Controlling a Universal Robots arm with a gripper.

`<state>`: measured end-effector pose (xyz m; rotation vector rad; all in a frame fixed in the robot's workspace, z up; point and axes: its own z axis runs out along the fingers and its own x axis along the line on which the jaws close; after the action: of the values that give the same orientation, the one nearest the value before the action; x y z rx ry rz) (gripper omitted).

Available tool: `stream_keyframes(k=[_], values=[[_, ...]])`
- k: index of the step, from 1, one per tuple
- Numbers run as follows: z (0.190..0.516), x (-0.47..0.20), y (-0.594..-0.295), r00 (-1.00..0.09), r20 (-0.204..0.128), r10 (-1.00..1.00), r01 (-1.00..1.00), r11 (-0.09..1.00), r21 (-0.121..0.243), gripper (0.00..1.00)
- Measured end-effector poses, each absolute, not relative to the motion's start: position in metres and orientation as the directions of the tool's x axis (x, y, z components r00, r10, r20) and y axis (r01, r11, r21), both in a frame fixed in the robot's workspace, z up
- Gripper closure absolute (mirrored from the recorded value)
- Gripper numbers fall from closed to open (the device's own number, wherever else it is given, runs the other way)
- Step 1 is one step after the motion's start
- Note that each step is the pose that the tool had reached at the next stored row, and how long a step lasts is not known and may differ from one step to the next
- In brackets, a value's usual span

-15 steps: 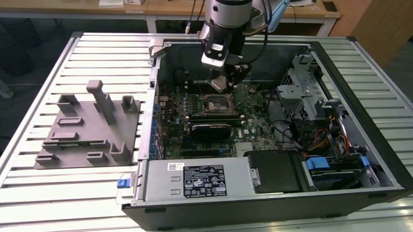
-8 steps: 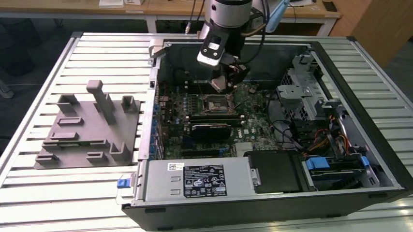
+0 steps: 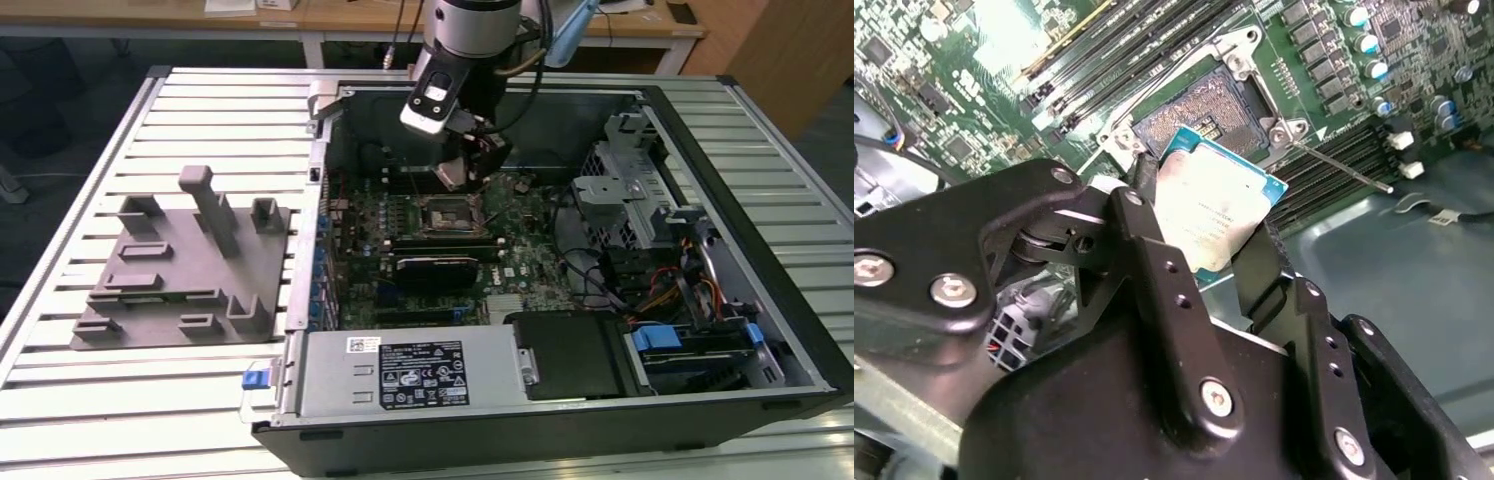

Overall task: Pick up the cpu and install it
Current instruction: 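Place the cpu into insertion slot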

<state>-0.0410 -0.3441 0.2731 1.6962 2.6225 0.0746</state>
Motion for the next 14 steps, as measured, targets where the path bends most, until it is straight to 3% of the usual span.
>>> stream_keyframes(k=[14], values=[[0.2722,-0.0409,-0.3441,-0.221,0.011,0.975,0.974,0.220,0.050,0.46]])
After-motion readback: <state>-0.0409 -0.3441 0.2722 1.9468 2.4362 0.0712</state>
